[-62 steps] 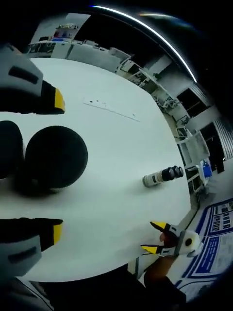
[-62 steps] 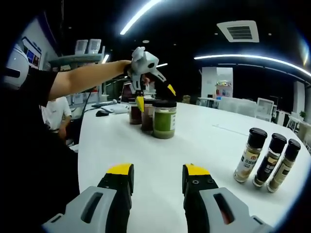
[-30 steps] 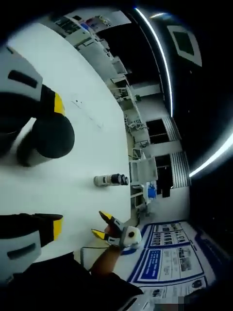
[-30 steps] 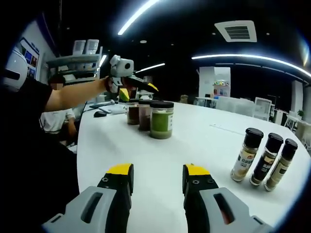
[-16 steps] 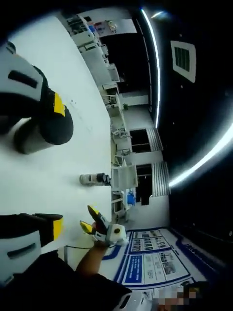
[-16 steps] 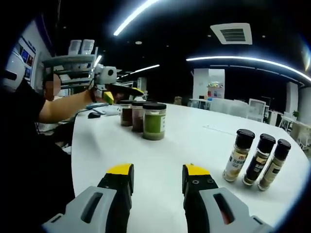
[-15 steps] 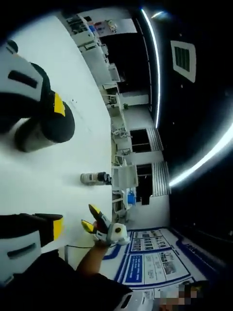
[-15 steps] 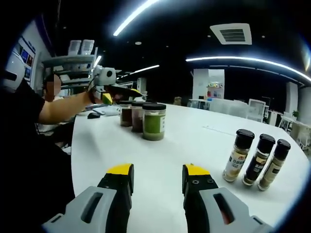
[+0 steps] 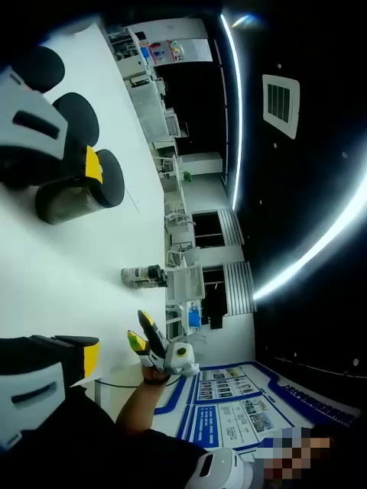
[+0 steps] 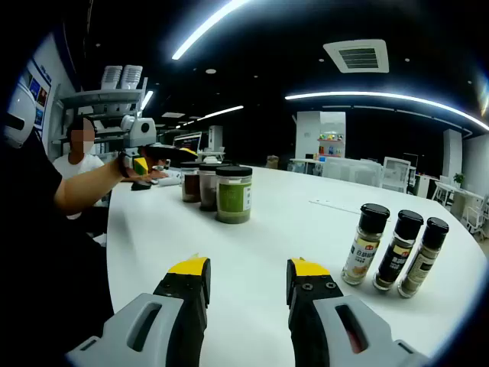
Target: Pick up the mixed condiments and ingredients on the table and sort them into separate groups
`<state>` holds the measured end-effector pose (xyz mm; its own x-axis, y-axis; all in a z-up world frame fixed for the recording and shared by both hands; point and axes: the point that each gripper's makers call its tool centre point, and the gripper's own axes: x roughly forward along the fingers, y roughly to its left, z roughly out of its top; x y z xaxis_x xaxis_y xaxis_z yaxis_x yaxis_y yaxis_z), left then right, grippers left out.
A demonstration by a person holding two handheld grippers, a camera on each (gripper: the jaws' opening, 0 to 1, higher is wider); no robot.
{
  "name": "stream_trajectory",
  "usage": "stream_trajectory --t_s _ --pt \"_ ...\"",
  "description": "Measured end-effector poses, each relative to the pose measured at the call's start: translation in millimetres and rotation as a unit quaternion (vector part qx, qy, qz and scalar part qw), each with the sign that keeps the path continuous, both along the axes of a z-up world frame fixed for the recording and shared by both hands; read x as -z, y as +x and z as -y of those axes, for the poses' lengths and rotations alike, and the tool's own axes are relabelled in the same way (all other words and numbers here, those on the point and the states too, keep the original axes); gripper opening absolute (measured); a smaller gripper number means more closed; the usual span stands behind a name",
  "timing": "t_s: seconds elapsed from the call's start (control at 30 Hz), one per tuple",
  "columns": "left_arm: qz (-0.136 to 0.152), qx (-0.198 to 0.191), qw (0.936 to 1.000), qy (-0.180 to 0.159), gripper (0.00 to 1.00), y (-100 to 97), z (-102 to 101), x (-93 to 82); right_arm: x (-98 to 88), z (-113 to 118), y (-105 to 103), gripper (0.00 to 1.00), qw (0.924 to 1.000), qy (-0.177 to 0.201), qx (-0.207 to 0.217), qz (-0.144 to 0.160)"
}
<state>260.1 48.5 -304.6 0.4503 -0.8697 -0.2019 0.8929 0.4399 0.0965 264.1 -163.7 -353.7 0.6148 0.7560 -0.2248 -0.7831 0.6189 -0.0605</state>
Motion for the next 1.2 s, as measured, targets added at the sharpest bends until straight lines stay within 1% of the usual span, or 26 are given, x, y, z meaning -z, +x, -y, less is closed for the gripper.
stream_trajectory --t_s 0.07,0.13,0.27,0.4,0.47,0.5,0.53,0.57,0.63,0.7,0.83,0.97,1.07,1.2 --pt "-0.008 -0.010 0.9999 -0.007 0.79 -2.5 -3.6 5.2 1.1 1.7 0.0 0.41 1.0000 -0.001 0.003 0.000" --pt "-0.020 -0.020 0.9992 -0.027 0.78 -8.3 -6.8 7.5 1.0 2.0 -0.5 0.41 1.0000 -0.001 0.003 -0.001" --pt "-0.018 -0.031 0.9989 -0.030 0.77 -16.6 -12.8 12.4 -1.1 -0.4 0.0 0.41 1.0000 -0.001 0.001 0.002" --pt "-0.024 -0.044 0.9977 -0.047 0.77 -24.0 -21.5 17.0 -3.1 -4.8 -1.0 0.41 1.0000 -0.003 -0.003 0.005" --pt "-0.026 -0.055 0.9969 -0.049 0.77 -26.6 -27.3 22.7 -3.3 -5.8 -1.7 0.41 1.0000 -0.006 -0.005 0.006" --pt "-0.031 -0.070 0.9961 -0.044 0.77 -28.1 -32.8 28.1 -3.3 -5.7 -1.5 0.41 0.9999 -0.006 -0.005 0.006" --pt "-0.028 -0.076 0.9958 -0.042 0.77 -30.7 -35.5 29.5 -3.4 -5.6 -1.5 0.41 1.0000 -0.006 -0.005 0.006" --pt "-0.026 -0.077 0.9957 -0.044 0.76 -33.1 -36.8 29.6 -3.3 -5.6 -1.4 0.41 1.0000 -0.006 -0.005 0.005" --pt "-0.030 -0.082 0.9948 -0.051 0.76 -38.9 -38.7 29.6 -2.7 -5.8 -1.6 0.41 0.9999 -0.008 -0.005 0.005" --pt "-0.030 -0.092 0.9937 -0.057 0.75 -41.0 -40.8 30.5 -1.9 -6.3 -2.0 0.41 0.9999 -0.010 -0.007 0.004" --pt "-0.036 -0.103 0.9915 -0.071 0.74 -43.4 -41.8 34.1 -1.2 -7.4 -2.9 0.41 0.9999 -0.011 -0.009 0.003" --pt "-0.042 -0.106 0.9907 -0.075 0.73 -42.2 -37.3 37.1 1.4 -9.6 -3.3 0.41 0.9998 -0.014 -0.011 0.001" --pt "-0.035 -0.100 0.9917 -0.073 0.73 -44.5 -31.9 35.0 2.0 -11.6 -4.9 0.41 0.9998 -0.014 -0.015 0.001" --pt "-0.036 -0.095 0.9922 -0.073 0.73 -45.2 -28.9 36.0 5.4 -11.5 -4.2 0.41 0.9997 -0.018 -0.015 -0.001"
